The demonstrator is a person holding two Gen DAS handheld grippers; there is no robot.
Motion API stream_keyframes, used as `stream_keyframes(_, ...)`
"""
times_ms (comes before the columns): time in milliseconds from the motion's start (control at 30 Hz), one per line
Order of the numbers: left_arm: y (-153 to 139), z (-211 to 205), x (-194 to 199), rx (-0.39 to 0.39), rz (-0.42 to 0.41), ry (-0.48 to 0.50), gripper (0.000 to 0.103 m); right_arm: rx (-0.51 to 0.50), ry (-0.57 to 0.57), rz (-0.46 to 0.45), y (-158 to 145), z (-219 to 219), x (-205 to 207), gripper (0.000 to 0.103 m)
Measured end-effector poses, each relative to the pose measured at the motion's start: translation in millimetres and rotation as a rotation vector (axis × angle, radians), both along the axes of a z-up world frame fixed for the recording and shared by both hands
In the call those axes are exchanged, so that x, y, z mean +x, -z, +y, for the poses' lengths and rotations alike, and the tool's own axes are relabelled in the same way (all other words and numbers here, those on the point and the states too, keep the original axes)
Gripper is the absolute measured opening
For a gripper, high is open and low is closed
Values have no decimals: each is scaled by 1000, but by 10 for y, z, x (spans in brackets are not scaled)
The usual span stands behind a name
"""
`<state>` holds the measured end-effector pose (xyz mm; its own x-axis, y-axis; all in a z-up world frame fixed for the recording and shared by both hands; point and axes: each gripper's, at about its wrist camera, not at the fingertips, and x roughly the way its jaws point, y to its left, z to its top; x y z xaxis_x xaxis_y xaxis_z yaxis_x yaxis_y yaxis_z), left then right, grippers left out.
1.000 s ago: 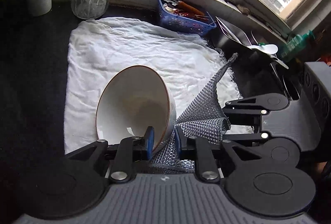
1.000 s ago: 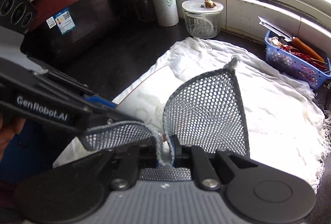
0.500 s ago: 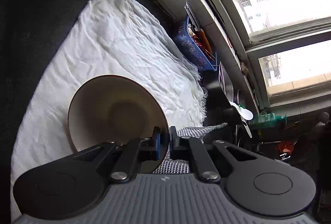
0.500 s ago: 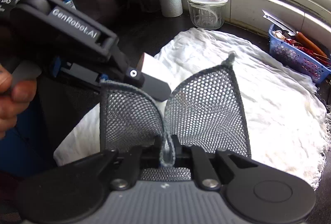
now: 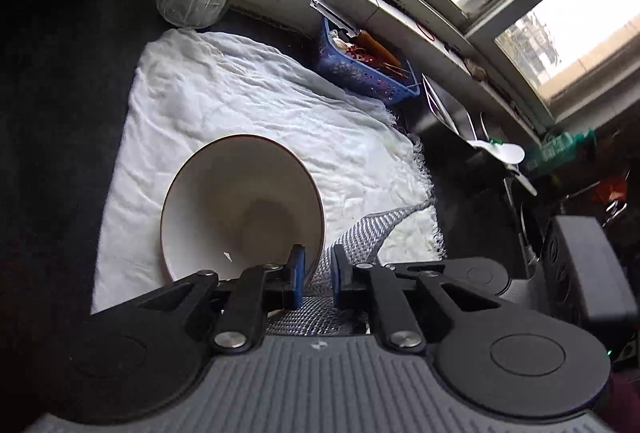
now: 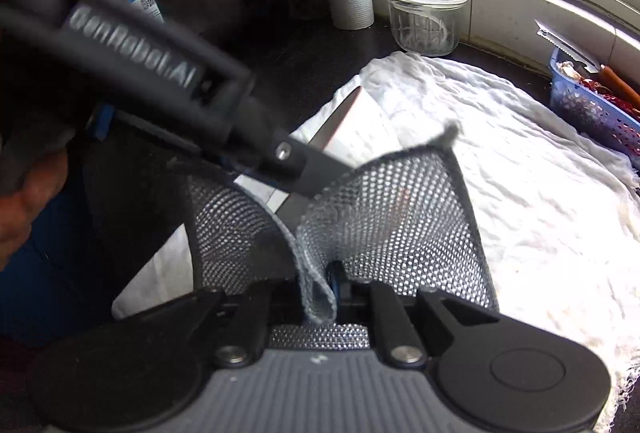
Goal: Clean bowl
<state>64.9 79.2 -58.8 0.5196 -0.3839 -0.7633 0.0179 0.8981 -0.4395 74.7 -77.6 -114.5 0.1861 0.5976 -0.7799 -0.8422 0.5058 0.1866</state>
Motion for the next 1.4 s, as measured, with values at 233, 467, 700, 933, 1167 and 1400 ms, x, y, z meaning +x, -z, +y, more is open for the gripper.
stream_keyframes(233,15,-43,-25,13,-19,40,8,-10,9,-43,-47,-19,2,10)
stream_keyframes(467,210,280,84,-312,51,-146,8,-38,-32,-45,47,61,-55,10)
stream_keyframes(700,25,105,192,-83,-36,-41,5,-13,-93,-15,71,189,-196,10)
stream_keyframes(933,-75,-214,217,146,-114,208,6,43,-31,24,-50,-96,-153,10)
stream_keyframes(1167,-84,-619,86,386,-196,515,6,50,60,27,-145,-395,-20,10)
stream_keyframes(1400,-4,-890,-121,573,-213,809,6,9,85,-9,-274,-619,4,10)
